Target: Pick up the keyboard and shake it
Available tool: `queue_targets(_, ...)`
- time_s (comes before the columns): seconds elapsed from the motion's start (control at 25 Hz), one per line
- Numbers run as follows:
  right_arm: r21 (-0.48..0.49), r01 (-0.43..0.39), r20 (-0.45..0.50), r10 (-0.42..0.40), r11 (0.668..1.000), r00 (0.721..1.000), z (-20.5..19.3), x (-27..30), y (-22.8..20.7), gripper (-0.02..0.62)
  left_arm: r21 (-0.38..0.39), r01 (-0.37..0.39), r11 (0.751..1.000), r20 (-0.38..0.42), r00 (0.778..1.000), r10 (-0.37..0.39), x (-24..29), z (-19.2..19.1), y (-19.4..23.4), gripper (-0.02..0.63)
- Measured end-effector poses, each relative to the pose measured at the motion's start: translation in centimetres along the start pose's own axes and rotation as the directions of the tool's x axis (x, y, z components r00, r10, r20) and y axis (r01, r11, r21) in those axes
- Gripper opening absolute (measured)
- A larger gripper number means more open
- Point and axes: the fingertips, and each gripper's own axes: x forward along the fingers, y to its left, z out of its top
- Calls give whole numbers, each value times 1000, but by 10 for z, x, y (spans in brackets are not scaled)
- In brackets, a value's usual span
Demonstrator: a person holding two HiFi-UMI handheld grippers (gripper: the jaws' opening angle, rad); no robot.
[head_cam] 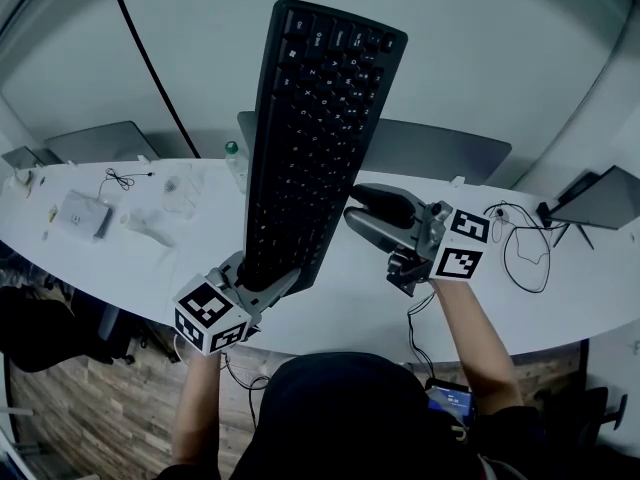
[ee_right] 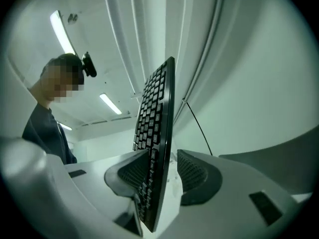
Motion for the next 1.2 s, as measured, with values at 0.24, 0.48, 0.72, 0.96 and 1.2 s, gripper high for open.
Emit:
queue_targets(0.24, -242, 83, -90, -108, 967, 990, -13, 0, 1, 166, 47, -132, 990, -66, 989, 135, -2, -17, 23, 103)
queue_targets(0.48, -456, 118, -150, -207, 882, 967, -14, 17, 11, 166, 125, -239, 963, -173, 951, 258, -15, -33, 54, 101)
queue_targets(0.72, -588, 108, -154, -242, 801, 958, -15, 27, 20, 166, 172, -310, 935, -244, 906, 345, -22, -63, 73, 101)
queue_targets(0.96, -673, 86, -196, -290, 735, 937, -23, 30, 19, 166, 346, -353, 869, -334, 819, 466, -30, -80, 90, 101)
queue_targets(1.2, -750, 44, -267, -362, 660, 893, -39, 30, 23, 166, 494, -314, 811, -419, 731, 538, -35, -100, 99, 101)
